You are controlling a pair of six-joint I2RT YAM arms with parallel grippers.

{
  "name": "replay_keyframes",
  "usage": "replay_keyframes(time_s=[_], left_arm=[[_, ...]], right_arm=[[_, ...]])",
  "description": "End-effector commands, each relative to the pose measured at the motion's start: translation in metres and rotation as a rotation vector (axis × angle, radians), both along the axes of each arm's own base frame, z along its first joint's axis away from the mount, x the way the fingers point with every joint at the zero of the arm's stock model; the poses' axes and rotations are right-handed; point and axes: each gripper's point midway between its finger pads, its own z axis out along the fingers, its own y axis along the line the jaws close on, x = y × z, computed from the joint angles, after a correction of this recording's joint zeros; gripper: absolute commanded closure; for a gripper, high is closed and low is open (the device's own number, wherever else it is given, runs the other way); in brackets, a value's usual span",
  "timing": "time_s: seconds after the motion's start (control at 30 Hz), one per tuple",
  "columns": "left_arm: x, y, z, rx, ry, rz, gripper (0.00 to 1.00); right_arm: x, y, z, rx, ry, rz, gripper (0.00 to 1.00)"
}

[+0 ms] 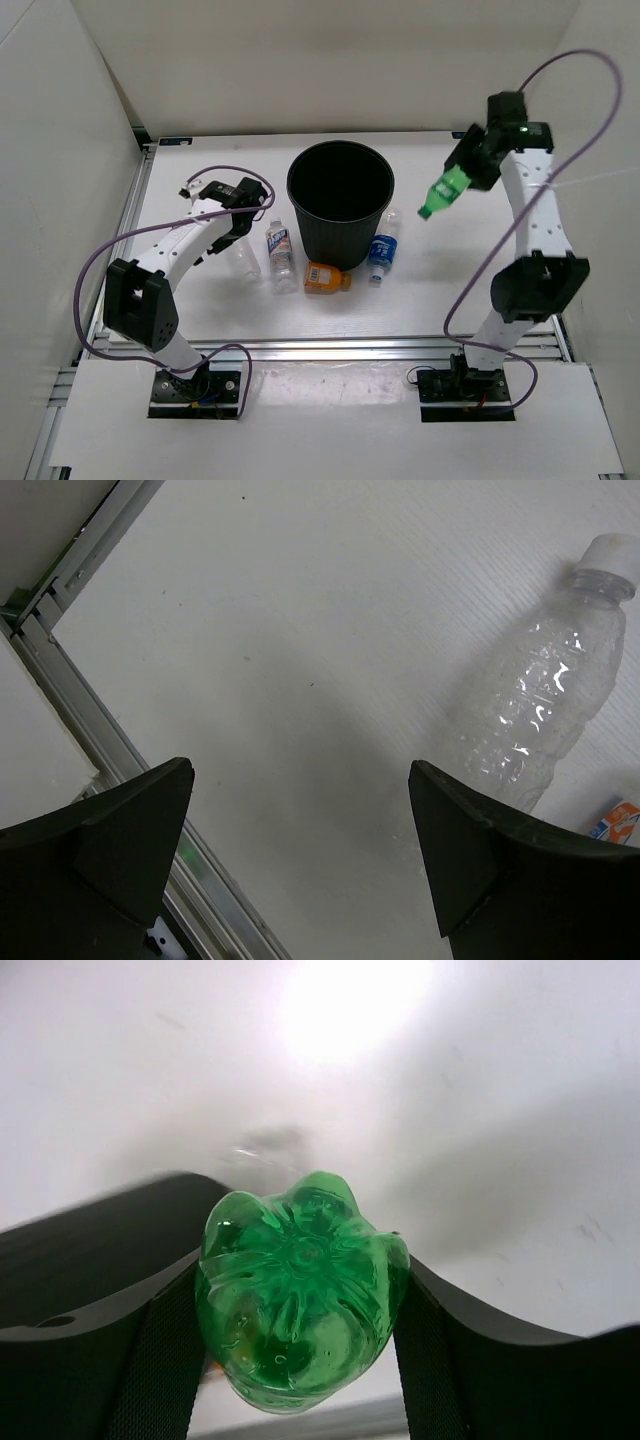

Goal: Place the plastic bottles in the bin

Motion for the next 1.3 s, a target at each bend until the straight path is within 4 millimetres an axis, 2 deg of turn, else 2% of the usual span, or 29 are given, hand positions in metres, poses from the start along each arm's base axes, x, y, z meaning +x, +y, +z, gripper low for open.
replay_keyframes(time_s=[0.0, 0.03, 0.07, 0.13, 0.17, 0.23, 0.27, 0.3, 0.33, 0.37, 0.43, 0.5, 0.53, 0.57, 0.6, 0.63, 0.7, 0.8, 0.9, 0.97, 1.03, 1.1, 1.2, 1.23, 1.27], left_arm=[[-0.013, 0.004, 0.008, 0.002, 0.067, -0.020, 0.00], [-0.013, 0.004, 0.008, 0.002, 0.067, -0.020, 0.00], [-0.013, 0.004, 0.008, 0.005, 0.073, -0.026, 0.00], [-0.014, 0.004, 0.007, 0.005, 0.094, -0.044, 0.00], [-0.015, 0.004, 0.008, 0.008, 0.101, -0.051, 0.00], [-0.014, 0.004, 0.005, 0.012, 0.111, -0.051, 0.00], [-0.011, 0.004, 0.008, 0.015, 0.092, -0.045, 0.00], [-0.011, 0.004, 0.008, 0.013, 0.086, -0.039, 0.00], [-0.008, 0.006, 0.012, 0.029, 0.069, -0.038, 0.00], [-0.006, 0.005, 0.016, 0.023, 0.057, -0.038, 0.00], [-0.002, 0.007, 0.021, 0.044, 0.036, -0.037, 0.00], [0.001, 0.007, 0.022, 0.051, 0.024, -0.029, 0.00], [0.002, 0.009, 0.023, 0.062, 0.019, -0.029, 0.00], [0.000, 0.011, 0.024, 0.065, 0.004, -0.018, 0.00], [-0.002, 0.013, 0.028, 0.059, -0.029, -0.001, 0.00], [-0.004, 0.015, 0.030, 0.063, -0.042, 0.006, 0.00], [-0.012, 0.020, 0.025, 0.056, -0.036, 0.024, 0.00], [-0.006, 0.014, 0.008, 0.034, -0.020, -0.006, 0.00], [0.002, -0.001, -0.009, -0.033, 0.008, -0.085, 0.00], [0.011, -0.008, -0.011, -0.054, 0.013, -0.157, 0.00], [0.028, -0.025, -0.011, -0.114, -0.031, -0.244, 0.00], [0.043, -0.044, -0.011, -0.196, -0.085, -0.305, 0.00], [0.052, -0.065, -0.010, -0.285, -0.117, -0.405, 0.00], [0.054, -0.068, -0.010, -0.301, -0.137, -0.413, 0.00], [0.060, -0.072, -0.007, -0.311, -0.162, -0.428, 0.00]], right_arm=[[-0.005, 0.019, 0.107, 0.065, -0.275, 0.021, 0.92], [-0.004, 0.028, 0.126, 0.088, -0.335, 0.048, 0.94], [0.001, 0.046, 0.153, 0.126, -0.420, 0.094, 0.94], [0.002, 0.071, 0.176, 0.155, -0.510, 0.185, 0.94], [0.004, 0.098, 0.187, 0.167, -0.563, 0.262, 0.93], [0.005, 0.116, 0.198, 0.142, -0.622, 0.318, 0.90], [0.004, 0.138, 0.195, 0.162, -0.621, 0.380, 0.88], [0.010, 0.151, 0.193, 0.176, -0.620, 0.407, 0.86], [0.011, 0.161, 0.201, 0.173, -0.645, 0.440, 0.73], [0.014, 0.182, 0.191, 0.193, -0.621, 0.501, 0.51], [0.008, 0.193, 0.185, 0.222, -0.569, 0.541, 0.22], [0.004, 0.195, 0.189, 0.243, -0.559, 0.545, 0.05], [0.000, 0.191, 0.189, 0.234, -0.559, 0.536, 0.00], [-0.008, 0.185, 0.203, 0.222, -0.607, 0.540, 0.00], [-0.008, 0.183, 0.198, 0.205, -0.609, 0.536, 0.00], [-0.015, 0.177, 0.206, 0.191, -0.631, 0.533, 0.00], [-0.018, 0.171, 0.209, 0.164, -0.645, 0.525, 0.00], [-0.031, 0.161, 0.209, 0.160, -0.639, 0.516, 0.00], [-0.040, 0.159, 0.205, 0.165, -0.616, 0.510, 0.00], [-0.046, 0.156, 0.203, 0.163, -0.597, 0.510, 0.00], [-0.053, 0.151, 0.208, 0.149, -0.611, 0.512, 0.00], [-0.055, 0.146, 0.206, 0.137, -0.603, 0.511, 0.00], [-0.062, 0.143, 0.199, 0.129, -0.583, 0.518, 0.00], [-0.063, 0.139, 0.202, 0.127, -0.593, 0.509, 0.00], [-0.063, 0.139, 0.197, 0.126, -0.579, 0.509, 0.00]])
